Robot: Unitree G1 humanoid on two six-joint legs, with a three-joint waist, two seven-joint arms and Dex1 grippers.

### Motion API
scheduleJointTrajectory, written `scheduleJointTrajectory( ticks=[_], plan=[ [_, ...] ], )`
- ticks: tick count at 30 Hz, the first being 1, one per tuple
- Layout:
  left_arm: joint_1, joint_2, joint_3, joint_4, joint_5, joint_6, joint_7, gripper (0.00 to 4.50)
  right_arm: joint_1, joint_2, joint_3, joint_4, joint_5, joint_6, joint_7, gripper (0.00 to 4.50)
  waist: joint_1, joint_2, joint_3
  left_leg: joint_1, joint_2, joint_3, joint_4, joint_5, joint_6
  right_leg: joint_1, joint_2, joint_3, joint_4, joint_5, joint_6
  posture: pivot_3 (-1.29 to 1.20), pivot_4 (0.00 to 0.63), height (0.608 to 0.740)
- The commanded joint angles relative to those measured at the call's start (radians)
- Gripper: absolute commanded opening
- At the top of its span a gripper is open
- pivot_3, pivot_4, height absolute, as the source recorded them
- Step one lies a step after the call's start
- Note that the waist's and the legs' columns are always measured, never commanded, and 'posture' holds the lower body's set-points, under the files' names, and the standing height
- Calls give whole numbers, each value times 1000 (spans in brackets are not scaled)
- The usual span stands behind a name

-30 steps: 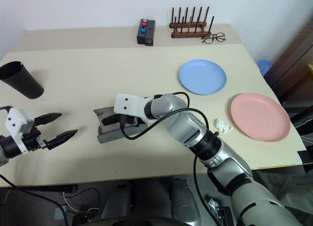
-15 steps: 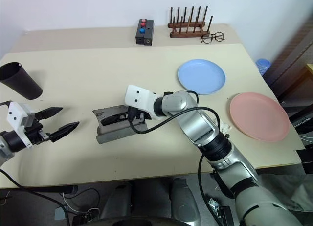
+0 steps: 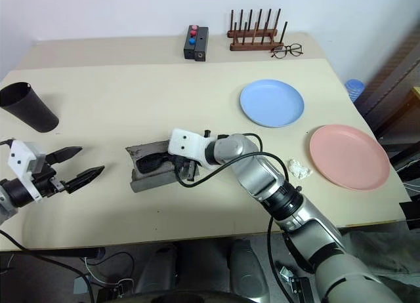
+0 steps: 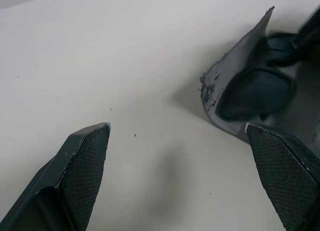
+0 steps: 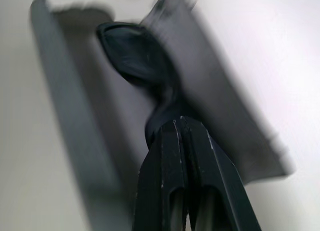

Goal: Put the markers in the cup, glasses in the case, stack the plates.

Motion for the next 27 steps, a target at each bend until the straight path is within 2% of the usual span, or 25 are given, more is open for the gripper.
scheduleJointTrajectory(
  ticks=[1, 6, 10, 13, 14, 16, 21, 27],
  plan=[
    [1, 9, 29, -27, -1, -20, 4, 4500, -4, -11, -13, -52, 3, 10, 13, 68, 0, 0, 0, 0, 0, 0, 0, 0, 0, 0, 0, 0, 0, 0, 0, 0, 150, 740],
    [-11, 14, 20, -16, 1, -24, 4, 4500, -1, -25, -21, -68, 12, 25, 30, 68, 0, 0, 0, 0, 0, 0, 0, 0, 0, 0, 0, 0, 0, 0, 0, 0, 150, 740],
    [-57, 16, 16, 0, -18, 5, 15, 4500, -7, -28, -78, -123, 68, 35, 48, 68, 3, 0, 0, 0, 0, 0, 0, 0, 0, 0, 0, 0, 0, 0, 0, 0, 150, 740],
    [-169, 17, 13, 48, -84, 128, 61, 4500, -15, -44, -131, -162, 111, 40, 62, 68, 6, 0, 0, 0, 0, 0, 0, 0, 0, 1, 0, 0, 0, 0, 0, 0, 150, 740],
    [-219, 19, -1, 67, -91, 162, 80, 3953, -16, -54, -148, -173, 121, 35, 67, 0, 7, 0, 0, 0, 0, 0, 1, 0, 0, 1, 0, 0, 0, 0, 0, 0, 150, 740],
    [-308, 21, -59, 90, -67, 179, 90, 3154, -15, -74, -171, -187, 134, 25, 75, 0, 14, 0, 0, 0, 0, 0, 1, 0, 0, 1, 0, 0, 0, 0, 0, 0, 150, 740],
    [-554, -14, -274, 196, 30, 227, 114, 639, -4, -109, -198, -210, 153, 15, 77, 0, 25, 0, 0, 0, -1, 0, 1, 0, 0, 2, 0, 0, 0, 0, 1, 0, 150, 740],
    [-781, -41, -523, 385, 173, 210, 5, 639, 19, -135, -214, -243, 166, 16, 67, 0, 24, 0, 0, 0, 0, -1, 1, 0, 0, 1, 1, 0, 0, 2, 5, 0, 150, 740]
  ],
)
